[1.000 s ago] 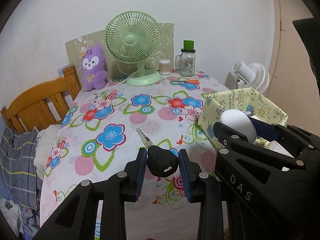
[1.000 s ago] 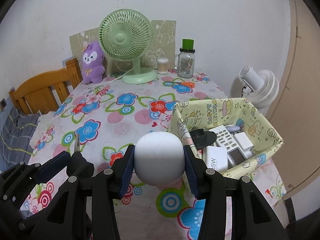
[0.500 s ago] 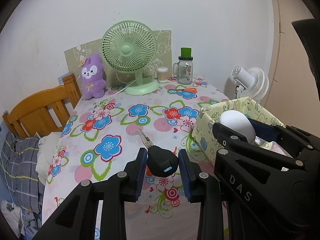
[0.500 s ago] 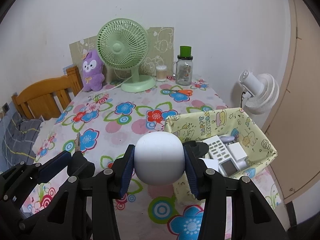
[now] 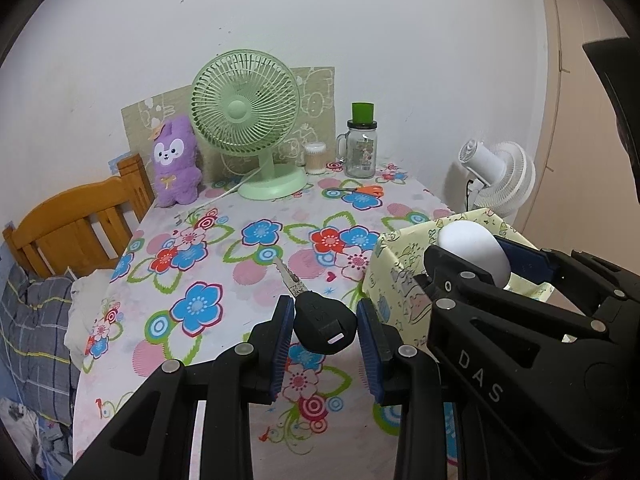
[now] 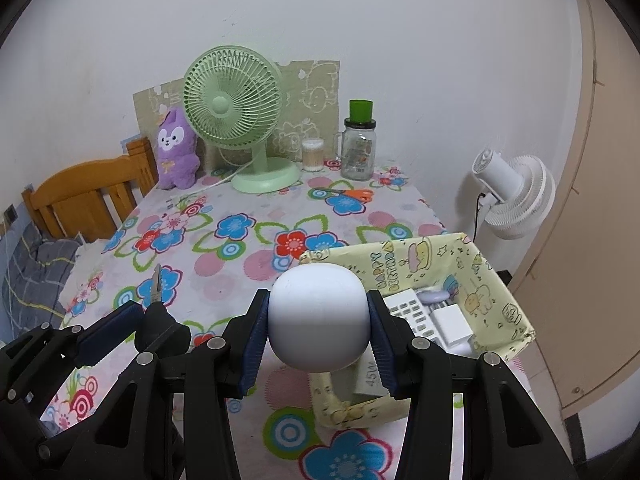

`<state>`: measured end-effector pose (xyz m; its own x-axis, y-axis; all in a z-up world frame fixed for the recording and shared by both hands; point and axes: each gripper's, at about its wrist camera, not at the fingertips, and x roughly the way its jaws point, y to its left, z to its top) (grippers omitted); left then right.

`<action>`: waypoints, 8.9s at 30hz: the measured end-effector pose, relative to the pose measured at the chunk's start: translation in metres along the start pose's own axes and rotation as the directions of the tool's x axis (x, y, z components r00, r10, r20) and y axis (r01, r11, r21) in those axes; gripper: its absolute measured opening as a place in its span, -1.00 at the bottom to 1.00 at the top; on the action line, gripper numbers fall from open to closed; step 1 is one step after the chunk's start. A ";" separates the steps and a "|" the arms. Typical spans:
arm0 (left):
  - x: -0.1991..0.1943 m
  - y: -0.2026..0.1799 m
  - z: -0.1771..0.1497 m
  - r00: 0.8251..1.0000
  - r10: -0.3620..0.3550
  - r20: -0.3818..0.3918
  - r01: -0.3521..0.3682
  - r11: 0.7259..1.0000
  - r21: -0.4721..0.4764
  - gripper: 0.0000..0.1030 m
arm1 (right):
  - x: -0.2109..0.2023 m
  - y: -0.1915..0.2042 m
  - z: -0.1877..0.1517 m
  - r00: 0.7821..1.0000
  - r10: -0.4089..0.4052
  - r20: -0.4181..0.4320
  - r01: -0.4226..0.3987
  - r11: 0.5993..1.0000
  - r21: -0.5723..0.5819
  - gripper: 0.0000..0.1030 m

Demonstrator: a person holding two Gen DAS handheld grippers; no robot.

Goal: Organize rigid objects

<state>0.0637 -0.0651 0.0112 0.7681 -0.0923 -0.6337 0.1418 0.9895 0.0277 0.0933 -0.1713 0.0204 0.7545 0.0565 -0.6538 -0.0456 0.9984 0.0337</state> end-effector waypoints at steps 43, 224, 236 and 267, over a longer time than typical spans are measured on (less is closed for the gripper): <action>0.044 -0.093 0.027 0.995 -0.088 -0.054 0.095 0.986 0.137 -0.37 | 0.023 -0.103 0.002 0.995 -0.090 -0.053 0.096 0.989 0.115 -0.03; -0.053 0.079 -0.054 0.981 0.134 0.140 -0.116 0.985 -0.128 1.00 | -0.061 0.018 -0.055 0.976 -0.020 0.217 0.022 1.000 -0.010 1.00; -0.052 0.080 -0.053 0.981 0.132 0.140 -0.115 0.985 -0.127 1.00 | -0.061 0.017 -0.054 0.976 -0.017 0.218 0.020 1.000 -0.009 1.00; -0.052 0.078 -0.055 0.981 0.133 0.141 -0.116 0.985 -0.125 1.00 | -0.061 0.017 -0.055 0.977 -0.017 0.215 0.019 1.000 -0.008 1.00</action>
<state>0.0008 0.0232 0.0041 0.8604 0.0256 -0.5090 -0.0276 0.9996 0.0037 0.0106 -0.1585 0.0197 0.8782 0.0393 -0.4767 -0.0363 0.9992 0.0156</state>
